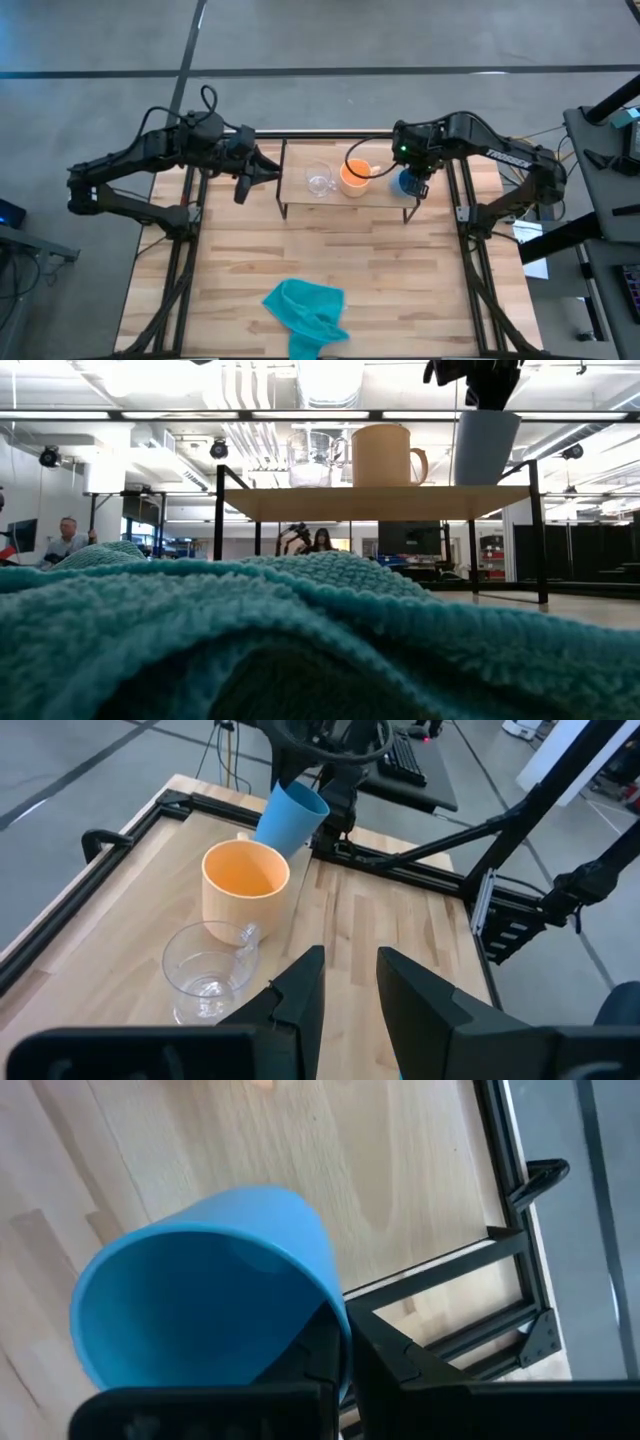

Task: Stack small to large cups/mugs on shelf
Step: Put the blue cup on the shelf

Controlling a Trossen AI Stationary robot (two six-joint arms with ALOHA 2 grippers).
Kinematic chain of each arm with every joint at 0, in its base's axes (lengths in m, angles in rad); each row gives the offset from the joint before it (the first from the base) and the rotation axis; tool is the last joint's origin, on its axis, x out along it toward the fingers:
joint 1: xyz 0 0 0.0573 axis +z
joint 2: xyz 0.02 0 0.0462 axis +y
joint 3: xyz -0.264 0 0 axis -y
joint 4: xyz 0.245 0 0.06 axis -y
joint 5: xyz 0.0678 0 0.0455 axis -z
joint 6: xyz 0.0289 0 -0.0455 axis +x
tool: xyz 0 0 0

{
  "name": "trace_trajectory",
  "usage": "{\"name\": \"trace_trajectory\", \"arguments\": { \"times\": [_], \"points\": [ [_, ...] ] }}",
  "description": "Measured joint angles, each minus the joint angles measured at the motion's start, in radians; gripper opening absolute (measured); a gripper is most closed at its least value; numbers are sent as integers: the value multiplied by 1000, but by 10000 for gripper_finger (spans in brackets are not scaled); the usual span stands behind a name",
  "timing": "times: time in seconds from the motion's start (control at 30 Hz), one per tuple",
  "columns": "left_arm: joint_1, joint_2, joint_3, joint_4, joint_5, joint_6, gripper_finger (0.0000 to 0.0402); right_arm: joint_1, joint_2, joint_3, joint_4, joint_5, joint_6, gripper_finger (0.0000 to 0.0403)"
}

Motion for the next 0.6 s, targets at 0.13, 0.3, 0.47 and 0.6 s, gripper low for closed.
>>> {"name": "trace_trajectory", "arguments": {
  "times": [0.13,0.3,0.47,0.6],
  "points": [
    [0,12,0,0,0,1,81,0,21,2,3,2,-24,9],
    [0,18,0,1,0,2,81,0,36,12,13,20,-30,9],
    [0,18,0,1,0,5,81,0,39,25,29,50,-29,9],
    [0,18,0,0,0,6,81,0,44,26,34,53,-35,15]
  ]
}}
